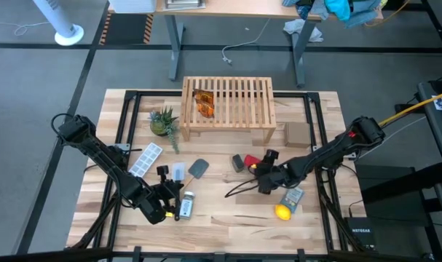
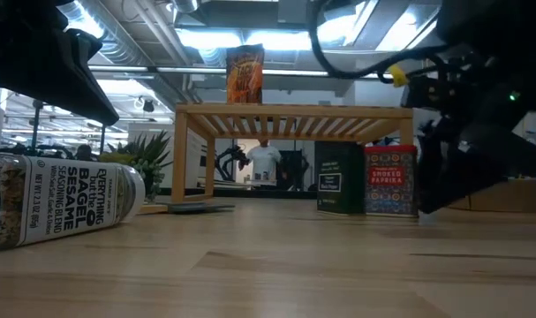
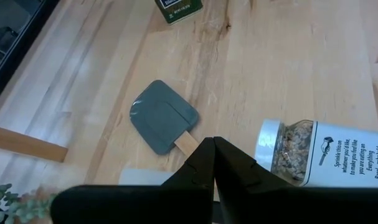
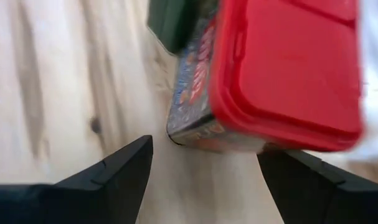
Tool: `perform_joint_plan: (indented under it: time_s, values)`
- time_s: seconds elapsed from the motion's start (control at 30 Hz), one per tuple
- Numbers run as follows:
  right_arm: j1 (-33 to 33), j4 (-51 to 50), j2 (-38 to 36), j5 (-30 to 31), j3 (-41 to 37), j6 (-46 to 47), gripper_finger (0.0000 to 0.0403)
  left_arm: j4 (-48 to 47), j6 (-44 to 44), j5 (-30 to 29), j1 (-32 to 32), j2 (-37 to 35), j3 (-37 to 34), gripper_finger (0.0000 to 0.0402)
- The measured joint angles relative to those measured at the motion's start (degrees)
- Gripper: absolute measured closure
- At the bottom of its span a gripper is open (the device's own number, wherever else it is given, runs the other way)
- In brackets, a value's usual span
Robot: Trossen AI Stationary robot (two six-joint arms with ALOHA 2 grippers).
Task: Shelf spices
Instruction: Put the red seasoning can on the shelf
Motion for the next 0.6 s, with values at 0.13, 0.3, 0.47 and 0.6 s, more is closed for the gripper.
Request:
perform_joint_plan:
  time_s: [0.13, 0.3, 0.47, 0.6]
  values:
    - [0.0, 11.44, -0.01, 2.42, -5.09, -1.07, 0.0111, 0.06, -0.02, 0.0, 0.0, 0.0, 0.0, 0.0401]
    - [0.0, 21.66, -0.02, 5.96, -8.66, -1.59, 0.0111, 0.04, -0.02, 0.0, 0.0, 0.0, 0.0, 0.0401]
    - [0.0, 25.79, -0.04, 4.99, -8.98, -1.63, 0.0111, 0.04, -0.24, 0.0, 0.0, 0.0, 0.0, 0.0401]
    - [0.09, 28.83, -0.04, 1.7, -8.98, -1.55, 0.0111, 0.05, -0.63, -0.02, 0.0, 0.0, 0.0, 0.0402]
